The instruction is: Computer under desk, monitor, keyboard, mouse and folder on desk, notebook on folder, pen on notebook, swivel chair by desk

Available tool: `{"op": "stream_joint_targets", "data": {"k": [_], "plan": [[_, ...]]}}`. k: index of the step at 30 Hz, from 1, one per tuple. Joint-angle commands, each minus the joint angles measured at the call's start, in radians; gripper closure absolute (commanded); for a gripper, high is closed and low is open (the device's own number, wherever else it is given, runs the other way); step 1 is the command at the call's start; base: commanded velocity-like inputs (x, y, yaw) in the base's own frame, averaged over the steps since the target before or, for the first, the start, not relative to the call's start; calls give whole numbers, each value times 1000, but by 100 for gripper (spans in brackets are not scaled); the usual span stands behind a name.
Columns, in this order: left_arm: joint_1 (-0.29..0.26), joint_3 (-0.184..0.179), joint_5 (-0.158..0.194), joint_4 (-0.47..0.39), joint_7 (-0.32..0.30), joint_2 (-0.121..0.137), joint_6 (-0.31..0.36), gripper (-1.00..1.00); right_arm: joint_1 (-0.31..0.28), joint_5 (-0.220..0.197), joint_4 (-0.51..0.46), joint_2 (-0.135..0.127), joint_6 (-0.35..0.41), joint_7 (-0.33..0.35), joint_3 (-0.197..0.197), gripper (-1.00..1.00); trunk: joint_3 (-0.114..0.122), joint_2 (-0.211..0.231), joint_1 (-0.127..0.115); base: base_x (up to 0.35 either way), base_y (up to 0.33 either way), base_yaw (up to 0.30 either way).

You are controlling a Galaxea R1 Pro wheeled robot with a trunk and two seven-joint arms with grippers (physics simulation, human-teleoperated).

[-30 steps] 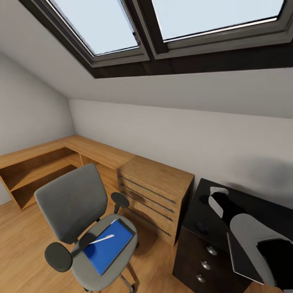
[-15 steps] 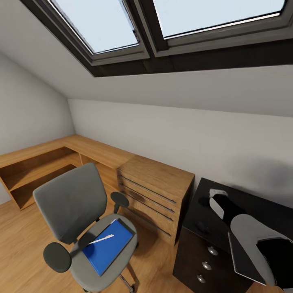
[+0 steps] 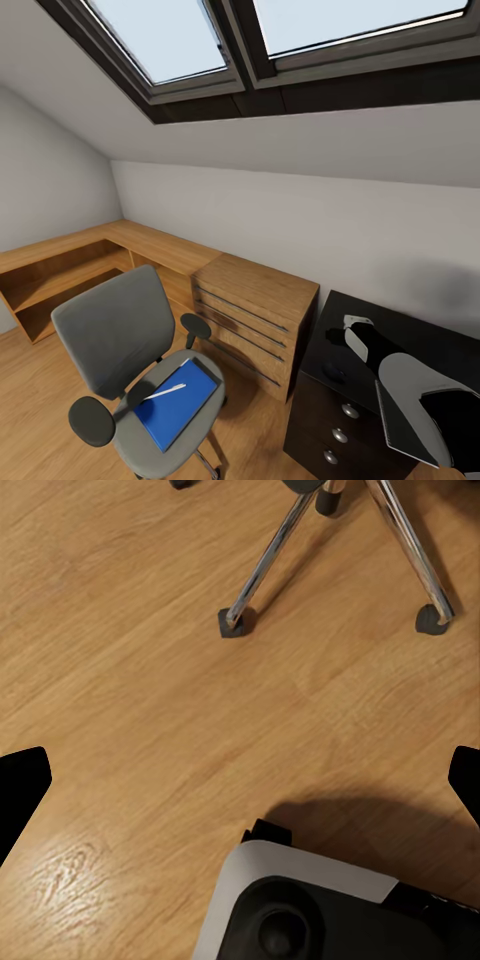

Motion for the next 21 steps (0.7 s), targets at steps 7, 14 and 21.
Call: {"op": "stream_joint_targets", "data": {"k": [7, 14, 21], "plan": [[0, -8, 11, 1, -2, 0, -4, -100, 0, -11, 1, -5, 6, 6, 7, -100, -24, -51, 27, 0, 0, 0], [-1, -8, 12, 1, -2, 0, -3, -100, 0, -11, 12, -16, 6, 32, 4, -100, -46, -100, 54, 0, 0, 0], [-1, -8, 12, 1, -2, 0, -3, -100, 0, -11, 20, -20, 5, 51, -13, -100, -68, -149, 81, 0, 0, 0]]}}
